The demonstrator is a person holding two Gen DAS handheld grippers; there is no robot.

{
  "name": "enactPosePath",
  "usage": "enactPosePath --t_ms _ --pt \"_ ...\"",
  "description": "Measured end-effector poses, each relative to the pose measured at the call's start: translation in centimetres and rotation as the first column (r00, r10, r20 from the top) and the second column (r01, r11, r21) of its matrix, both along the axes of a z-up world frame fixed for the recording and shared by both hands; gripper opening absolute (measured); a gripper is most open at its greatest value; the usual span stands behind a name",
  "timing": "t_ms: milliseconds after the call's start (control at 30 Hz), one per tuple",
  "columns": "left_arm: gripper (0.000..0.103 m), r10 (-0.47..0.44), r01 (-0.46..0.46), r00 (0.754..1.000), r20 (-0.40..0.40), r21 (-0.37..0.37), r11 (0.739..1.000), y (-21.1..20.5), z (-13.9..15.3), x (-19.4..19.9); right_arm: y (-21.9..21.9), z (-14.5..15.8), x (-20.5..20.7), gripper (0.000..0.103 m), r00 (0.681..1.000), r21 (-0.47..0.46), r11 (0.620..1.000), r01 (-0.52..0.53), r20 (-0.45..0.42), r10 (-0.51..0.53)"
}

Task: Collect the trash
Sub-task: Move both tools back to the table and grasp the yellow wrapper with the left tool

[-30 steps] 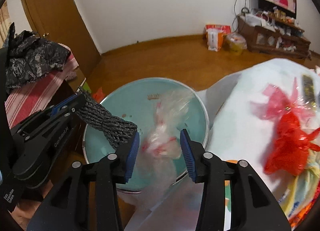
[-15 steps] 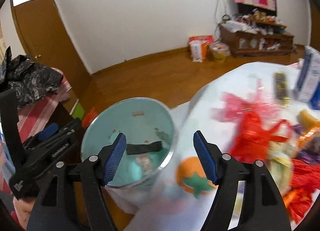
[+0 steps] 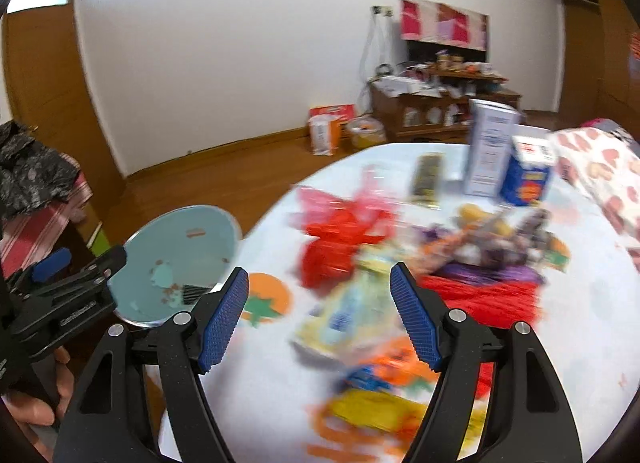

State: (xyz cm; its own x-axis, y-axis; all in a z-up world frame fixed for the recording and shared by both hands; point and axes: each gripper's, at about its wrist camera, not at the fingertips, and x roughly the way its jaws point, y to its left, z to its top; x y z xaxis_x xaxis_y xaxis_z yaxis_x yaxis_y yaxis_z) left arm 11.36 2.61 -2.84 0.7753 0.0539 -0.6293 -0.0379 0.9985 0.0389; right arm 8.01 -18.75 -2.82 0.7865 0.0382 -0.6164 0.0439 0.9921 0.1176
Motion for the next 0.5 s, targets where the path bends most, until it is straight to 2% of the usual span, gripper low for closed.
enactPosePath --t_ms 233,500 --pt "0.091 -0.118 0.118 0.993 -0.023 0.004 0.993 -4.6 -0.4 -2.1 -5.0 0.1 -3.7 0.073 0.992 -0.041 0.992 0.122 0.023 -0.121" --pt "0.091 -0.216 0.216 0.976 -0.033 0.009 0.976 -8.3 -0.7 -3.9 -9.1 -1.5 -6.7 0.072 0.978 -0.06 0.977 0.207 0.003 -0.207"
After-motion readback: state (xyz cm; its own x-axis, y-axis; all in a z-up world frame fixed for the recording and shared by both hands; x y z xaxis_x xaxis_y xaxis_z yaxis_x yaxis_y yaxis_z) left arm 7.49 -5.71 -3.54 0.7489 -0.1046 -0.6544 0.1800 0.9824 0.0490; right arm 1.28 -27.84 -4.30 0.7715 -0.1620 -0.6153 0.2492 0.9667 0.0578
